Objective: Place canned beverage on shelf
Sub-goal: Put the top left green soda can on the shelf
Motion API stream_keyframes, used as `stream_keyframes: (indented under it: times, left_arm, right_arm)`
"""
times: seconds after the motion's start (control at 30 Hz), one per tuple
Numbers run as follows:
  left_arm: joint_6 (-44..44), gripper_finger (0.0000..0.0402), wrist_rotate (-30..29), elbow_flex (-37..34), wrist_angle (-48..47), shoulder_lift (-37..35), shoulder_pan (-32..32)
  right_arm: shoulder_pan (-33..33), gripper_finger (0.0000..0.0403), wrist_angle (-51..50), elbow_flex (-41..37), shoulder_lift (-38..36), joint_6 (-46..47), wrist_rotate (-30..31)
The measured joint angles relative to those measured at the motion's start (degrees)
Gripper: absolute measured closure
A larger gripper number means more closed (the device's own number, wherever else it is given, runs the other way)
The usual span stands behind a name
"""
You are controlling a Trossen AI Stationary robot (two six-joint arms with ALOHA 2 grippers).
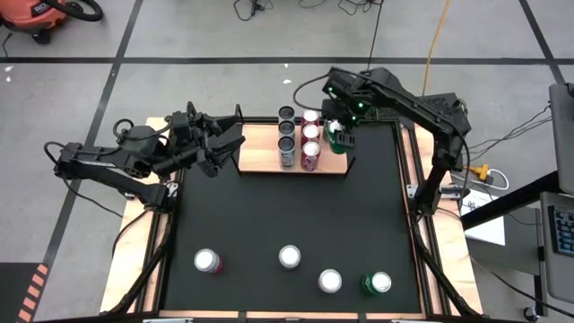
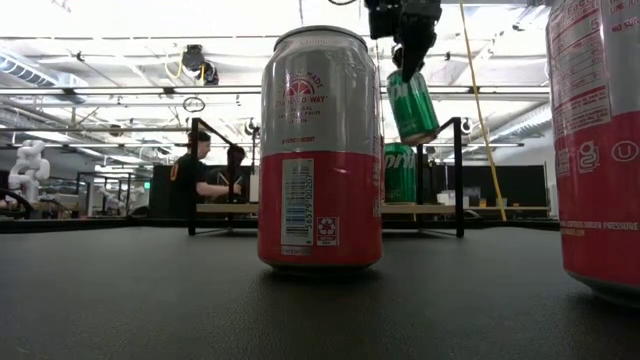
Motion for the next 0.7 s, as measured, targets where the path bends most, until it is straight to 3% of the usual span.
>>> stream_keyframes:
  times: [0.7]
  left_arm:
    - [-0.1,0.0014,-0.5,0.0,0.0,0.0,0.0]
  right_arm:
    - [-0.3,0.0132,11.9,-15.7,0.0,1.9,0.8]
